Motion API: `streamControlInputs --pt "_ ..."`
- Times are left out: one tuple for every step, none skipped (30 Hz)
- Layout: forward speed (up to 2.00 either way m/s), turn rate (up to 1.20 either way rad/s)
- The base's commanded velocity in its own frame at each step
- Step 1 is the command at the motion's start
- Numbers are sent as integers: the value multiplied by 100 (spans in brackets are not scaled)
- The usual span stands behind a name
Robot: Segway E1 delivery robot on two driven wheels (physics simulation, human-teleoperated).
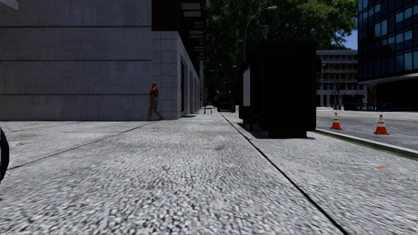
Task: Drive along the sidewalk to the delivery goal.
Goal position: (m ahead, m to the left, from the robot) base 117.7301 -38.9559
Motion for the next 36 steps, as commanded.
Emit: streamControlInputs --pt "200 0" --pt "200 0" --pt "200 0" --pt "200 0" --pt "200 0" --pt "200 0" --pt "200 0" --pt "200 0" --pt "200 0" --pt "200 0" --pt "200 0" --pt "200 0" --pt "200 0" --pt "200 0" --pt "200 0" --pt "200 0" --pt "200 0" --pt "200 0" --pt "200 0" --pt "200 0" --pt "200 0" --pt "200 0" --pt "200 0" --pt "200 0" --pt "200 0" --pt "200 0" --pt "200 0" --pt "200 0" --pt "200 0" --pt "200 0" --pt "200 0" --pt "200 0" --pt "200 0" --pt "200 0" --pt "200 0" --pt "200 0"
